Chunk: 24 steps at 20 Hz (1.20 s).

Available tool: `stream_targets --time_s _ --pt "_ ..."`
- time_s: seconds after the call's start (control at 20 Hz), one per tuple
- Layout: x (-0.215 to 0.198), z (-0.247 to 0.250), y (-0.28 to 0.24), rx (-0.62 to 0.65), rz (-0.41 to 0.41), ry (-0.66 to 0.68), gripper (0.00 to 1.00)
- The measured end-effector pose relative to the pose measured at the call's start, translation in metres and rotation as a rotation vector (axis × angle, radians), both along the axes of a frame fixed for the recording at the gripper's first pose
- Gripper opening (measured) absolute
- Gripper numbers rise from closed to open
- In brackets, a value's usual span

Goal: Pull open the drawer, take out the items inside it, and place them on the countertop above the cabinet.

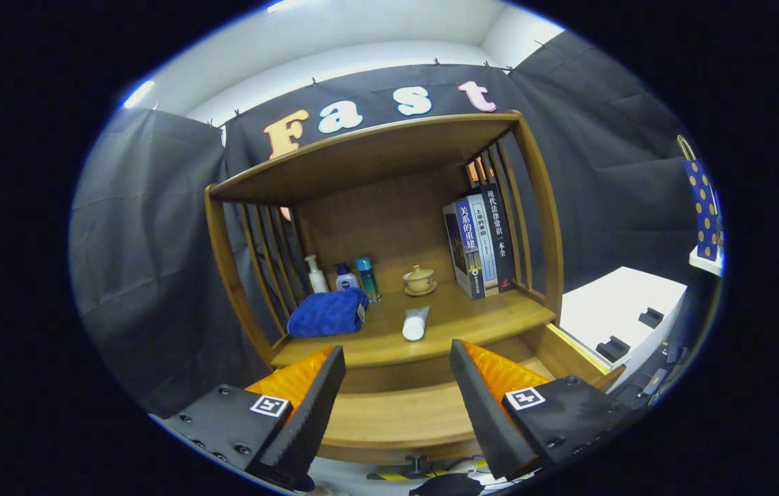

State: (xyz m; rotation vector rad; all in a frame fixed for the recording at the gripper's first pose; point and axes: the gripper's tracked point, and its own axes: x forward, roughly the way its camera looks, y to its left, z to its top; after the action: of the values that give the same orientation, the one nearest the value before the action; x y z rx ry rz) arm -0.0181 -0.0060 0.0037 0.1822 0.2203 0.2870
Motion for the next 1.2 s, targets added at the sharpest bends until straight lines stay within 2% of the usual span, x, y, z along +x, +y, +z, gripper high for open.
stream_targets --time_s 0.15,0.65,0.9,1.2 --pt "-0.025 -0.009 0.003 -0.001 0.023 -0.024 0.98" --pt "-0.107 -0.061 0.018 -0.062 0.017 -0.122 0.98" --pt "-0.118 -0.098 0.017 -0.068 -0.001 -0.098 0.98" --pt "-0.109 -0.142 0.019 -0.103 0.001 -0.018 0.98"
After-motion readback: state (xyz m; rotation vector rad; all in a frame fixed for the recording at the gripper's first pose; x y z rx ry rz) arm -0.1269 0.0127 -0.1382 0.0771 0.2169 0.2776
